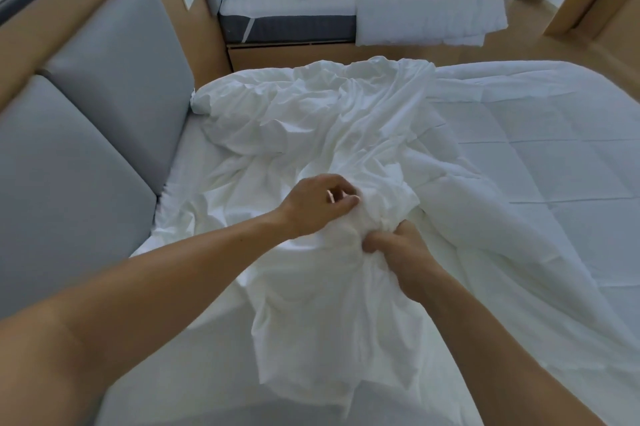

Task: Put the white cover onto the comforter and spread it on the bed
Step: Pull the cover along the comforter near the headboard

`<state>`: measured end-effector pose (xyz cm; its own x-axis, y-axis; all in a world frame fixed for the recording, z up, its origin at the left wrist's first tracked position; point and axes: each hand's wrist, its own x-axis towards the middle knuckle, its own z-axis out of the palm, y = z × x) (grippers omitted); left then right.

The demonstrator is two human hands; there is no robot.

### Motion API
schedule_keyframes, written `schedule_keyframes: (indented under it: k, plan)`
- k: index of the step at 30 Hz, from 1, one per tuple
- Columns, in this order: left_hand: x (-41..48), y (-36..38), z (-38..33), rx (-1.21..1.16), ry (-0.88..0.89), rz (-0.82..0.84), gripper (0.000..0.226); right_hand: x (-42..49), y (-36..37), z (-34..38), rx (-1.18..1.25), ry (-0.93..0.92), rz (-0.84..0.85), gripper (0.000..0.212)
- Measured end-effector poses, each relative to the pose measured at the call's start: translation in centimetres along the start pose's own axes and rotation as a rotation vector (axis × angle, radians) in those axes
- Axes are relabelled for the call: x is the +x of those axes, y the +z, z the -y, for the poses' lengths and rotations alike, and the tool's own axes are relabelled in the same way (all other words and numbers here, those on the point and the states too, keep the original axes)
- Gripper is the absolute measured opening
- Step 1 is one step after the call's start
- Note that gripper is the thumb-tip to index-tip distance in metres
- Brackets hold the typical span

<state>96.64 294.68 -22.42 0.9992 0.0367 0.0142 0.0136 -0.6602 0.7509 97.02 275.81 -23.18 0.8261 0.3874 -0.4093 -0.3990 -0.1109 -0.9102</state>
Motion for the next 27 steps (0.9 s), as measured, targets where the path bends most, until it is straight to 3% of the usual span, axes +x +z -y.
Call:
schedule_keyframes:
  k: [2, 4, 5, 6, 7, 8, 11, 15, 18, 22, 25, 27]
  plan:
    - [-1.5, 0.0, 2.5, -0.242, -0.157, 0.112, 0.046, 0.5, -0.7, 0.2, 0.158, -0.018, -0.021, 0.038]
    - [-3.1, 0.5, 4.8, -0.135, -0.260, 0.327, 0.071, 0.8, -1.1, 0.4, 0.252, -0.019, -0.013, 0.045]
    - [-3.8, 0.8, 5.7, -0.041, -0.281, 0.401, 0.067, 0.9, -1.2, 0.5, 0.267, -0.015, -0.003, 0.044]
    - [-4.2, 0.9, 6.4, 0.036, -0.300, 0.419, 0.049, 0.9, -1.2, 0.7, 0.270, -0.005, 0.004, 0.040]
    - [-4.3, 0.9, 6.5, 0.043, -0.326, 0.393, 0.028, 0.8, -1.2, 0.9, 0.262, 0.010, 0.007, 0.037]
    - [-4.3, 0.8, 6.3, 0.018, -0.338, 0.358, 0.021, 0.9, -1.3, 1.0, 0.247, 0.018, 0.004, 0.037]
    - [-3.9, -0.2, 5.0, -0.125, -0.322, 0.295, 0.032, 1.0, -1.5, 1.0, 0.172, -0.018, -0.006, 0.040]
    - [-3.2, -1.3, 1.4, -0.316, -0.242, 0.303, 0.019, 0.5, -0.4, 0.6, 0.184, -0.035, 0.140, 0.036]
    - [-2.4, -1.8, 0.0, -0.248, -0.193, 0.297, 0.019, 0.1, 0.2, 0.6, 0.173, -0.018, 0.230, 0.044]
    - [-1.2, -2.2, 0.0, -0.242, -0.186, 0.083, 0.023, 0.1, -0.5, 1.1, 0.035, 0.051, 0.353, 0.058]
    - [-0.8, -1.1, -0.3, -0.122, -0.097, 0.047, 0.022, 0.3, 0.1, 1.1, -0.023, 0.030, 0.217, 0.044]
    - [-0.6, -0.8, -0.2, -0.031, -0.083, 0.007, 0.038, 0.5, 0.5, 1.0, 0.072, -0.023, 0.109, 0.039]
